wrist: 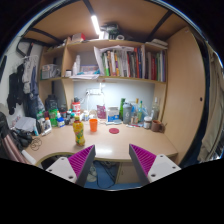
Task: Pour water
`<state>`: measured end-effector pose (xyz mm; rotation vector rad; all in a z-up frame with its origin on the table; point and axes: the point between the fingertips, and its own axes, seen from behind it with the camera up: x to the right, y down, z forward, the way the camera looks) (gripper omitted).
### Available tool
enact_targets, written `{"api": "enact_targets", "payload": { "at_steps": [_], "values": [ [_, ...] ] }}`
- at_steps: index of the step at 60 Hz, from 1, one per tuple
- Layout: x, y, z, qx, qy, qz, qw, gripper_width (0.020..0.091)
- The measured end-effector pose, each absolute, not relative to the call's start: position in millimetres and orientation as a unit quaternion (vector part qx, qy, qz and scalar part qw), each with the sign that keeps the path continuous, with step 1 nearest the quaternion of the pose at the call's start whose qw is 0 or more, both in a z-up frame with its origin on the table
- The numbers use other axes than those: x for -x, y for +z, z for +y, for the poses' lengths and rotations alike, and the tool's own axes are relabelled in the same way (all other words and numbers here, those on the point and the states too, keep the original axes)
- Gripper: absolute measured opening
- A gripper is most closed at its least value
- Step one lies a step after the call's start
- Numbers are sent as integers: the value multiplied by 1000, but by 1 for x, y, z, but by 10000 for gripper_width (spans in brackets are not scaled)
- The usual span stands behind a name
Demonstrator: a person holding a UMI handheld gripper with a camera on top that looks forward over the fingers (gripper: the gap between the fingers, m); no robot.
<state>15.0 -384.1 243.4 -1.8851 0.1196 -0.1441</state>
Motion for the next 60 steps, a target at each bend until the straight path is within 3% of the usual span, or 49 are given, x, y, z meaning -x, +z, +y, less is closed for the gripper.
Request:
{"api": "enact_targets", "payload": {
  "at_steps": [26, 41, 60],
  "values": [
    [21, 200, -371, 810, -28, 68, 582, 802],
    [96, 159, -249, 801, 39, 12, 598, 804],
    [141, 76, -82, 806, 83, -42, 584, 802]
  ]
}}
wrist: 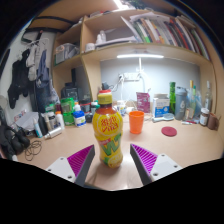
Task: Pour water
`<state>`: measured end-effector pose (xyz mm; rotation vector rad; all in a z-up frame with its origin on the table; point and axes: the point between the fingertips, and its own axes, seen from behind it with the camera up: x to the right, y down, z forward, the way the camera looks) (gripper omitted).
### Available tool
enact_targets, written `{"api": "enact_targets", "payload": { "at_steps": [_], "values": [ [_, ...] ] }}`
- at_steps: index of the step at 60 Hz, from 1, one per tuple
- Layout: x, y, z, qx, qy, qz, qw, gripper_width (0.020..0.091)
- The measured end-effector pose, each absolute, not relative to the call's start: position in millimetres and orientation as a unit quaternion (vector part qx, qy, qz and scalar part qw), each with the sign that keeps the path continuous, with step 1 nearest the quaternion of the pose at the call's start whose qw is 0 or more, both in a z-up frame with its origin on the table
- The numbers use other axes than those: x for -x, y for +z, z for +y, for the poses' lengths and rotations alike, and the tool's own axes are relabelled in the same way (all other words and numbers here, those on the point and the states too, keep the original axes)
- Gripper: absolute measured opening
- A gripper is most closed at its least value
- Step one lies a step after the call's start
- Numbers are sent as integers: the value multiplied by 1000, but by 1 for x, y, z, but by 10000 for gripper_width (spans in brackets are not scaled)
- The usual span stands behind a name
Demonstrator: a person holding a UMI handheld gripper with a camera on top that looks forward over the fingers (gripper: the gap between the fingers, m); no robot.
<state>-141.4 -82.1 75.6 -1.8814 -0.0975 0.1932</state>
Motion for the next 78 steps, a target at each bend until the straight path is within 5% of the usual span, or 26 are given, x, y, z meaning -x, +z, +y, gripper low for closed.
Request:
{"api": "enact_targets", "payload": {
  "at_steps": [15, 19, 32, 37, 45, 60, 78],
  "values": [
    [165, 60, -11, 796, 84, -84, 593, 789],
    [170, 48, -4, 804, 73, -107, 581, 444],
    [178, 46, 5, 819, 88, -98, 558, 358],
    [190, 52, 11, 830, 128, -87, 537, 340],
    [222, 101, 40, 820, 252, 0, 513, 339],
    [260, 188, 104, 646, 645, 325, 248, 336],
    [225, 232, 147, 439, 756, 476, 94, 337]
  ]
}}
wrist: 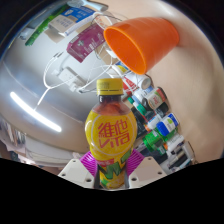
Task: Pour water
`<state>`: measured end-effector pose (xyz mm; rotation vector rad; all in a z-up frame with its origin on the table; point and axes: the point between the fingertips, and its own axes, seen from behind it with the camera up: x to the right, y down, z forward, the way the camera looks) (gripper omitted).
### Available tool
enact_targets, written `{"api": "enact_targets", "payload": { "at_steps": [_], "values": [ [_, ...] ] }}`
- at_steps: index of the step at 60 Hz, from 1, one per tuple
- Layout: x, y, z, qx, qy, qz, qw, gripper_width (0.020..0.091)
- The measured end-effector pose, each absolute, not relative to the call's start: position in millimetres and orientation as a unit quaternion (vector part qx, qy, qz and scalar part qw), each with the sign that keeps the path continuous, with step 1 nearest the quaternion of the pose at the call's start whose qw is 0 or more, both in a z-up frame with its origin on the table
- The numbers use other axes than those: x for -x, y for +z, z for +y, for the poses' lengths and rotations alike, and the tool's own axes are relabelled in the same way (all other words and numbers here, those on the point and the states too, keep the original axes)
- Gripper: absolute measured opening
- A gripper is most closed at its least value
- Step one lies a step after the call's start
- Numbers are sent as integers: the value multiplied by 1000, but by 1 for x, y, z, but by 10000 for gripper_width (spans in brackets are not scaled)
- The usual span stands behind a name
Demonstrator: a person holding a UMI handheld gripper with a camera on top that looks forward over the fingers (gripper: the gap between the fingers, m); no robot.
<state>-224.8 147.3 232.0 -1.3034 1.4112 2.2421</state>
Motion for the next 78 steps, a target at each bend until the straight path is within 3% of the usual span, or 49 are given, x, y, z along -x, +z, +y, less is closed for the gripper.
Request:
{"api": "enact_targets", "payload": {
  "at_steps": [13, 25, 29, 36, 43, 47, 51, 56, 65, 71, 78],
  "values": [
    [203, 230, 160, 392, 761, 510, 86, 339],
    [214, 234, 152, 451, 756, 463, 104, 338],
    [219, 236, 142, 541, 721, 396, 175, 338],
    [190, 242, 137, 698, 577, 219, 363, 337],
    [103, 274, 154, 746, 365, 87, 550, 360],
    [28, 293, 165, 719, 219, 23, 659, 396],
    [-13, 303, 169, 694, 98, -27, 712, 435],
    [-62, 256, 170, 706, 40, -35, 707, 445],
    [-103, 136, 174, 766, 21, -8, 642, 444],
    [-110, 94, 177, 787, 27, 2, 616, 444],
    [-118, 73, 182, 793, 21, 10, 609, 447]
  ]
}}
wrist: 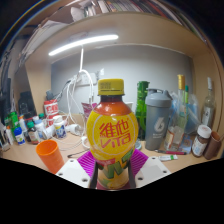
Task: Pour water
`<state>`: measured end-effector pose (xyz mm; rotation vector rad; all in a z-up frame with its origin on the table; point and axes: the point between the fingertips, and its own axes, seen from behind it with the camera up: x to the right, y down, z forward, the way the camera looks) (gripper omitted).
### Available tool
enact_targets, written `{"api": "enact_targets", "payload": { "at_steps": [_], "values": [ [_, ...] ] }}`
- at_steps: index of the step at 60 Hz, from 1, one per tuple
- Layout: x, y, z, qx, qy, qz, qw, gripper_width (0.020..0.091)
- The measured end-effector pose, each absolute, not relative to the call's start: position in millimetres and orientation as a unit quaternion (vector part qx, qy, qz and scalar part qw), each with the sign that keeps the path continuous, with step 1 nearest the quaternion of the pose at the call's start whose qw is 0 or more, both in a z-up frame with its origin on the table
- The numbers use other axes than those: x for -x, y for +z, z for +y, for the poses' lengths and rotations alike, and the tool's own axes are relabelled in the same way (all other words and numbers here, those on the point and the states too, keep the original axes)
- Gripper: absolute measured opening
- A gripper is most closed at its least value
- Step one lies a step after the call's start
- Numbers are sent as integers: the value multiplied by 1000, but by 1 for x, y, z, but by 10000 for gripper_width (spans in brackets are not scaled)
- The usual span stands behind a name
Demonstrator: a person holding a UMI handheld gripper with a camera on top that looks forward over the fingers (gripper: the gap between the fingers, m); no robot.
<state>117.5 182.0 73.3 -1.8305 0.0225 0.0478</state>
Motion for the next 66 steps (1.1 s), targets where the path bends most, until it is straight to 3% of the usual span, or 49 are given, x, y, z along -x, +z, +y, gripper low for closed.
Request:
{"api": "enact_targets", "payload": {
  "at_steps": [5, 13, 22, 24, 28, 30, 46, 66],
  "values": [
    [-121, 50, 182, 810, 23, 18, 585, 454],
    [-117, 53, 184, 804, 23, 7, 594, 451],
    [-121, 49, 179, 820, 21, 25, 571, 554],
    [-122, 51, 176, 822, 25, 36, 568, 598],
    [-122, 55, 166, 822, 31, 49, 566, 800],
    [-122, 55, 158, 826, 30, 54, 561, 850],
    [-105, 69, 67, 843, 16, 45, 536, 839],
    [-45, 151, -108, 838, -3, 42, 544, 841]
  ]
}}
